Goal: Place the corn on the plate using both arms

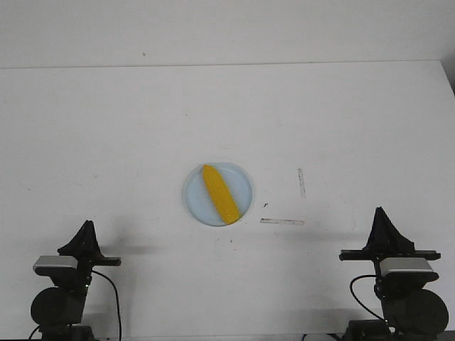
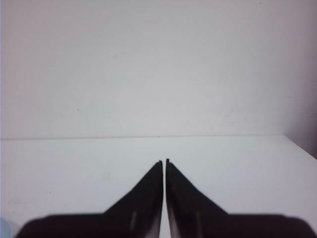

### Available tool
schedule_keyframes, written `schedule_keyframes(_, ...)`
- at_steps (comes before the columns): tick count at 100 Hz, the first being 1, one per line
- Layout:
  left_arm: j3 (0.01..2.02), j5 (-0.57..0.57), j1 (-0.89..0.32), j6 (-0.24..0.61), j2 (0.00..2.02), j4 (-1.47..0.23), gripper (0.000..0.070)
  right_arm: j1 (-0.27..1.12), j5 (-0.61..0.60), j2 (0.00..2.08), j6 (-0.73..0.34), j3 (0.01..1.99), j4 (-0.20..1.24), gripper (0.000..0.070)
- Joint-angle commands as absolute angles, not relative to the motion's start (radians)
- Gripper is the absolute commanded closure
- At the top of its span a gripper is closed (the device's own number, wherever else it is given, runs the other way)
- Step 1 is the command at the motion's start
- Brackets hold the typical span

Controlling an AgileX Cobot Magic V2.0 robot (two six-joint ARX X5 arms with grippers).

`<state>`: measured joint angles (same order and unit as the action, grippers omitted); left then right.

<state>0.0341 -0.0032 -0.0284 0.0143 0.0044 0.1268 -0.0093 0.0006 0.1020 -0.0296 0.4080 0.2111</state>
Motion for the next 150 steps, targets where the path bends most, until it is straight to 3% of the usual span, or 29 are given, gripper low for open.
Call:
schedule_keyframes(1,0.013,-0.005,-0.027,0.016,0.003,0.143,0.0699,-0.01,0.0,0.099,-0.025,0.406,0.202,0.069)
schedule_keyframes(82,0.013,-0.005,-0.027,0.016,0.003,0.143,0.0699,-0.01,0.007,0.098,-0.025,0.404,0.204,0.069)
schedule_keyframes(112,0.013,-0.005,-0.027,0.016,0.003,0.143,0.0699,-0.004,-0.03,0.002,-0.006,0.268,0.202,0.069)
schedule_keyframes(150,0.013,-0.005,-0.027,0.016,0.003,0.143,0.0699,0.014,-0.037,0.001,-0.007,0.054,0.009,0.069)
